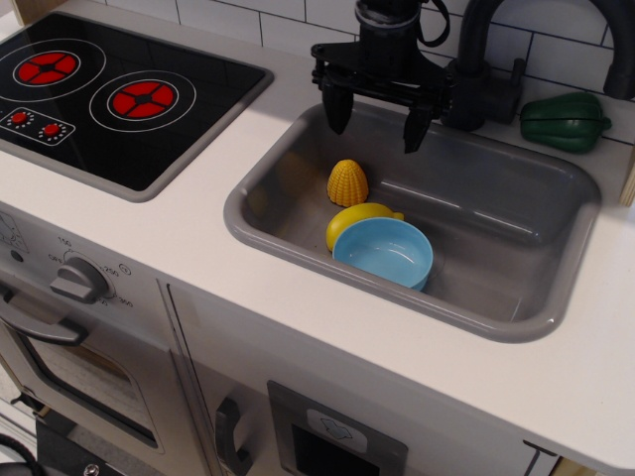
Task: Put corn in bowl sink
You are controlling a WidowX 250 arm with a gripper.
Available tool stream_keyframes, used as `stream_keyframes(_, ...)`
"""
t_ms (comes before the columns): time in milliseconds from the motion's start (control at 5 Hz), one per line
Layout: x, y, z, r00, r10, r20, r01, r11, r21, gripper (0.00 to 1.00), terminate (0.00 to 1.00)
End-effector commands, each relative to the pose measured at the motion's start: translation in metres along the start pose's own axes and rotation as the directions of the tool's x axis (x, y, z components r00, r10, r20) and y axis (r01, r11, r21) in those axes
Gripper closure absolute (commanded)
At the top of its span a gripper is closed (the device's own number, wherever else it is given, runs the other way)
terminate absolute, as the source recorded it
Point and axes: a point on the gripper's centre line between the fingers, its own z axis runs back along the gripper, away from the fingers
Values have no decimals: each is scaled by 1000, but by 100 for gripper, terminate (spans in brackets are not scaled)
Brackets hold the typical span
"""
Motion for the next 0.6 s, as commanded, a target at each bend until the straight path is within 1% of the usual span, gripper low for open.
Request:
stream_keyframes(0, 40, 12, -10, 999, -3, 46, 2, 1000, 20, 0, 0)
stream_keyframes(200, 41, 14, -27, 999, -32, 1, 32, 999, 20, 0, 0)
stream_keyframes(400, 36, 10, -39, 999, -48, -10, 48, 999, 16, 0, 0)
